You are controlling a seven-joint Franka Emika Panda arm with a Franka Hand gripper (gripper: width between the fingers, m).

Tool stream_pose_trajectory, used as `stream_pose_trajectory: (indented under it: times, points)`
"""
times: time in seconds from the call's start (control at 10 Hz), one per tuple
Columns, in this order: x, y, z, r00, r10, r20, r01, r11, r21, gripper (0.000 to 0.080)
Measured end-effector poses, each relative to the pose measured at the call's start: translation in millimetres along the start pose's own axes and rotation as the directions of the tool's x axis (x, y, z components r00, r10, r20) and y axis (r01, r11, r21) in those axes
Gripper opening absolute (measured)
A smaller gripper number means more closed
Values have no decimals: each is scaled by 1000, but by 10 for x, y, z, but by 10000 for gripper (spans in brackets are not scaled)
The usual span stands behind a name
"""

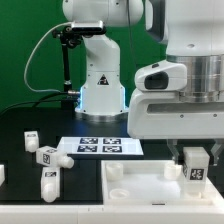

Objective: Assemble one leg

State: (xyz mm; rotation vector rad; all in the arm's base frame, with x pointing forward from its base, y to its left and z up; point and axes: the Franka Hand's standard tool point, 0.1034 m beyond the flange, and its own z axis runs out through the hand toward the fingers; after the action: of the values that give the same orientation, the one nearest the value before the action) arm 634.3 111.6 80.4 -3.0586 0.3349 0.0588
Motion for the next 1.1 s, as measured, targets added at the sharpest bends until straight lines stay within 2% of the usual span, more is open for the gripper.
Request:
stream_pose_trajectory:
  times: [0.2, 0.3, 0.5, 0.6, 0.7, 0.8, 0.9, 1.0, 1.1]
  points:
    - [-53, -24, 6, 972, 228, -55, -229, 973, -12, 285]
    - [-73, -24, 10, 935, 349, -63, -351, 936, -9, 285]
    - [-60, -17, 13, 813, 580, -49, -580, 814, 26, 285]
    - [-17, -5, 14, 691, 722, -33, -719, 691, 73, 285]
    - [36, 12, 12, 545, 838, -10, -828, 541, 147, 285]
    - [20, 33, 12, 446, 895, 14, -881, 436, 182, 285]
    - [17, 19, 14, 437, 899, 17, -886, 427, 181, 344]
    - [17, 20, 17, 446, 895, 15, -881, 437, 181, 344]
    - [15, 18, 18, 471, 882, 9, -869, 462, 179, 527]
